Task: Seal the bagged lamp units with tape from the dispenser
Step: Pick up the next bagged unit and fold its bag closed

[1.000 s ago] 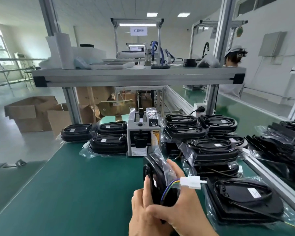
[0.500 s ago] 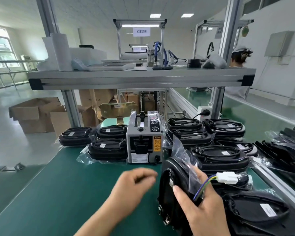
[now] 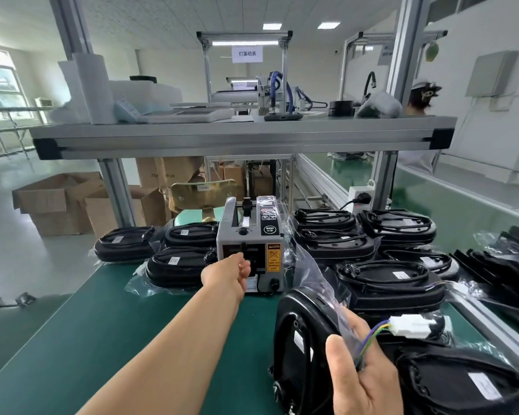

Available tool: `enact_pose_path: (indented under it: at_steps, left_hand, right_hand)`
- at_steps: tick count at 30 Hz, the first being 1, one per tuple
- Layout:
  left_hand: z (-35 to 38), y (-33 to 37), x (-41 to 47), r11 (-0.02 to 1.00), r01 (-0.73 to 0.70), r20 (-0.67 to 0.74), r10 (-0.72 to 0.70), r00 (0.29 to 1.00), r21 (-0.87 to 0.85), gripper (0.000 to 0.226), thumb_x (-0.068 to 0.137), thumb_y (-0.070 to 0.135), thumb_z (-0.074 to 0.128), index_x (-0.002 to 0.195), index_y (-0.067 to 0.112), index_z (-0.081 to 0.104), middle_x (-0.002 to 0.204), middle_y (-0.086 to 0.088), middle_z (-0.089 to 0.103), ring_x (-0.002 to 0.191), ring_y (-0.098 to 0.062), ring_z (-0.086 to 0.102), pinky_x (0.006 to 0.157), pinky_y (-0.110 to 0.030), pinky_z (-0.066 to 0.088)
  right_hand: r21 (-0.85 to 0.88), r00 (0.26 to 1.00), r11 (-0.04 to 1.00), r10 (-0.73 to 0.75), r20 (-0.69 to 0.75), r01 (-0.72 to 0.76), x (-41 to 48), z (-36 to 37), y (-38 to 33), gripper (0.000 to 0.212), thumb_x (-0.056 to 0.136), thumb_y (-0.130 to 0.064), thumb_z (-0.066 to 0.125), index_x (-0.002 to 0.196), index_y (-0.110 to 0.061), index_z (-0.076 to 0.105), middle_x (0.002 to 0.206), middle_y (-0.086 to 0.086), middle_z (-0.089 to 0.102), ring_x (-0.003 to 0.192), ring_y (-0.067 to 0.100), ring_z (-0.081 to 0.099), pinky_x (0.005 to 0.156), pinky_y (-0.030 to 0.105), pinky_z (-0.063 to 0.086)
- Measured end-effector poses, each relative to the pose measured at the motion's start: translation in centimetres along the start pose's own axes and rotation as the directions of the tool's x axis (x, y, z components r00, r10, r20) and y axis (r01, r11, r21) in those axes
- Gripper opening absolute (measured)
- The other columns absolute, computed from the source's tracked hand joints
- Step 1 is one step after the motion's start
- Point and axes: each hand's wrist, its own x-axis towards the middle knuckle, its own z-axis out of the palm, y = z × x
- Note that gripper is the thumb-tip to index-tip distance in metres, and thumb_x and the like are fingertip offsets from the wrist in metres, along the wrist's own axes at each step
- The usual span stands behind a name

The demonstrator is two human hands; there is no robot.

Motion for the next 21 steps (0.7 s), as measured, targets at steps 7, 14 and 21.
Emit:
enact_pose_path:
  at_steps: [7,14,21]
  left_hand:
    - [1.4,-0.4,0.3,0.986,-0.031,-0.06,0.022,0.998,-0.164,0.018,0.087,0.0,0.054,0.074,0.01,0.046,0.059,0.001,0.047,0.045,-0.011,0.039,0.031,-0.017,0.028]
    - [-2.6,0.6,-6.7,0.964,-0.263,0.301,0.245,0.922,0.021,0.016,0.085,0.011,0.069,0.071,0.017,0.063,0.055,0.004,0.052,0.044,-0.006,0.045,0.042,-0.018,0.039]
    - [-6.1,0.9,-16.2,0.778,-0.568,0.73,0.22,0.647,0.268,0.025,0.062,0.043,0.079,0.061,0.021,0.066,0.063,0.001,0.048,0.058,-0.01,0.04,0.059,-0.02,0.038]
  right_hand:
    - [-0.03,0.996,0.999,0.029,0.084,-0.027,-0.4,0.0,0.4,0.044,0.077,-0.042,0.065,0.118,-0.026,0.068,0.102,-0.02,0.075,0.09,-0.005,0.069,0.084,0.005,0.046]
    - [0.01,0.956,0.981,0.184,0.23,-0.192,0.3,-0.9,0.2,0.087,0.039,-0.052,0.096,0.118,-0.031,0.067,0.1,-0.015,0.077,0.09,0.003,0.073,0.083,0.014,0.052]
    - [0.057,0.953,0.97,0.22,0.206,-0.236,0.4,-1.0,0.5,0.061,0.057,-0.027,0.082,0.115,-0.033,0.068,0.098,-0.013,0.077,0.092,0.003,0.072,0.081,0.012,0.051]
